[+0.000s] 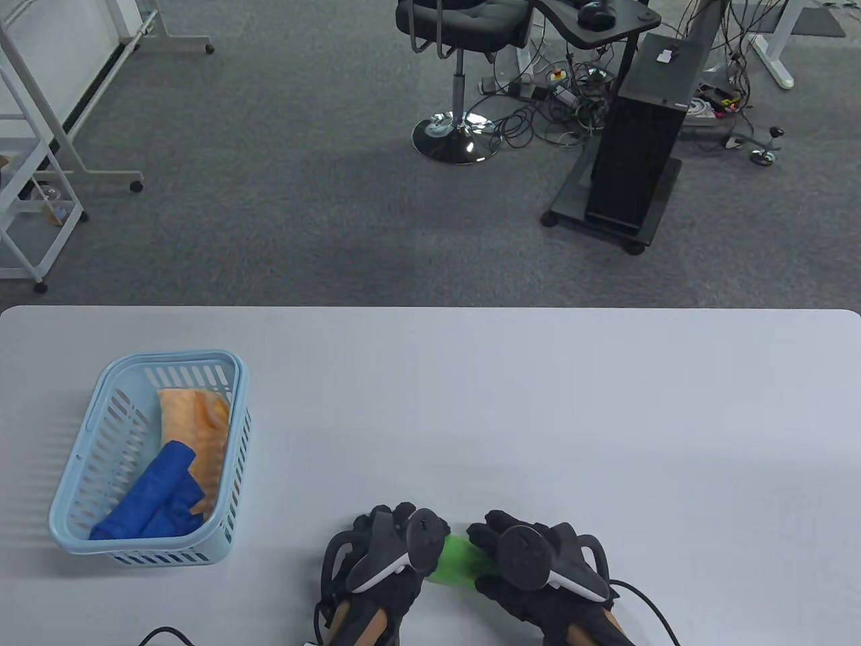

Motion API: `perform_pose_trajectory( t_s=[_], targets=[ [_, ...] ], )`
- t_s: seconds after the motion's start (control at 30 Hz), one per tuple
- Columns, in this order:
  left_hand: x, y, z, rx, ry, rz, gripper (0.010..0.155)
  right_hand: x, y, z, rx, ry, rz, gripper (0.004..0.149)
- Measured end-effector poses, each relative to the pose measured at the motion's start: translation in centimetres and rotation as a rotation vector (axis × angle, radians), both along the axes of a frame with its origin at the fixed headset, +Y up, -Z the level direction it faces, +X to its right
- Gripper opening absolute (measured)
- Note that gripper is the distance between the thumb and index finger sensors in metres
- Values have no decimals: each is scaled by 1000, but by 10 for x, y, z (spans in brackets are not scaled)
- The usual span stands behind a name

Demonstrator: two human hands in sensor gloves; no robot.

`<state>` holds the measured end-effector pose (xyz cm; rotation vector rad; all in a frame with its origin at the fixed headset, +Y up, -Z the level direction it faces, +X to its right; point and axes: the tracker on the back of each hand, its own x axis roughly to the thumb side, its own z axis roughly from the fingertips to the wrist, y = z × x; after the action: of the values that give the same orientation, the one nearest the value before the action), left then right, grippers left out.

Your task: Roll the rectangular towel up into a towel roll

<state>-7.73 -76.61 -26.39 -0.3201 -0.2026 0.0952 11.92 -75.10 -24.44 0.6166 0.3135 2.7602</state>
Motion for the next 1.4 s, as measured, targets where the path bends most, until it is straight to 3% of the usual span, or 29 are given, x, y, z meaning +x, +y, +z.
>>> perform_pose_trajectory(
  t_s=[0.1, 0.2, 0.33, 0.47, 0.6, 0.9, 1.17, 1.4],
  targets=[
    [-3, 0, -1, 5, 5, 16, 62, -7, 3, 5, -61, 79, -53, 65],
    [-3, -1, 0, 13, -3, 32, 61, -17, -5, 10, -114, 138, 53, 66],
    [-6, 5, 1, 42, 7, 86, 63, -22, -11, 12, -27, 136, 198, 68],
    [-20, 31, 6, 210, 114, 156, 74, -19, -13, 6, 20, 62, 256, 70],
    [-34, 42, 12, 239, 154, 227, 76, -6, -13, -7, 52, -44, 341, 71],
    [-37, 43, 13, 151, 82, 192, 89, 84, -23, -56, -42, -427, 450, 79],
    [-35, 41, 14, 120, 66, 152, 94, 177, -24, -68, -174, -745, 466, 84],
    [-34, 40, 14, 108, 73, 132, 93, 239, -24, -72, -214, -906, 435, 83]
  ],
)
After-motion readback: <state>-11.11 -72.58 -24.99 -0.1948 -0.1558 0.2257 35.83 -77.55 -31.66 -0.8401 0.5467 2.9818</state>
